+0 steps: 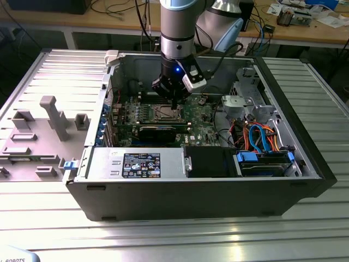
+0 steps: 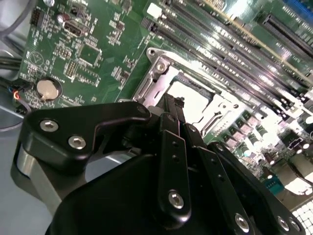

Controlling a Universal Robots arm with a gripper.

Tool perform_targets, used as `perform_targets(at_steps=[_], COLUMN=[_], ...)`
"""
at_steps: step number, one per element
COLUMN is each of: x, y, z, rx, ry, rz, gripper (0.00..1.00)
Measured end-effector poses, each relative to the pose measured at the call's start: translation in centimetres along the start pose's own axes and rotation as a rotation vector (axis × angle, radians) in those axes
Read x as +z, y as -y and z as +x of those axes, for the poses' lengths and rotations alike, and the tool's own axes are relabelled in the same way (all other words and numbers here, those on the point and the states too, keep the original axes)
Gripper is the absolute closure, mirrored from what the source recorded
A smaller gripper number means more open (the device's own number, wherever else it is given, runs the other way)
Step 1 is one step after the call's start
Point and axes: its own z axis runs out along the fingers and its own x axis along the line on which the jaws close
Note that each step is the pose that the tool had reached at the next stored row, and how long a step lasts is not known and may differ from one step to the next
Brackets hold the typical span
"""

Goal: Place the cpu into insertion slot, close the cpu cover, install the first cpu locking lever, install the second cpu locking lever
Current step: 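Install the second cpu locking lever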

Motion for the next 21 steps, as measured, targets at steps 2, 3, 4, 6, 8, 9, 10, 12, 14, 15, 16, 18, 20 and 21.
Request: perform_targets(at_steps=[2,3,4,6,8,9,10,12,14,15,16,18,20,21], x=[-0.01,0.0,0.0,0.0,0.0,0.0,0.0,0.0,-0.04,-0.15,-0.26,-0.67,-0.77,-0.77], y=[0.44,0.72,0.85,0.87,0.88,0.88,0.89,0.9,0.91,0.91,0.9,0.89,0.89,0.89], z=[0.02,0.02,0.02,0.03,0.03,0.03,0.03,0.03,0.03,0.02,0.02,0.0,0.0,0.0], rx=[0.0,0.0,0.0,0.0,0.0,0.0,0.0,0.0,0.0,0.0,0.0,0.0,0.0,0.0], ry=[-0.0001,0.0,0.0001,0.0,-0.0001,-0.0001,-0.0001,-0.0001,-0.0006,-0.0025,-0.0039,-0.0059,-0.0064,-0.0065], rz=[0.0001,0.0,-0.0002,-0.0001,0.0,0.0,0.0,0.0,0.0001,0.0004,0.0003,0.0002,0.0001,0.0004], gripper=[0.89,0.89,0.89,0.89,0.89,0.89,0.89,0.89,0.89,0.89,0.89,0.89,0.89,0.89])
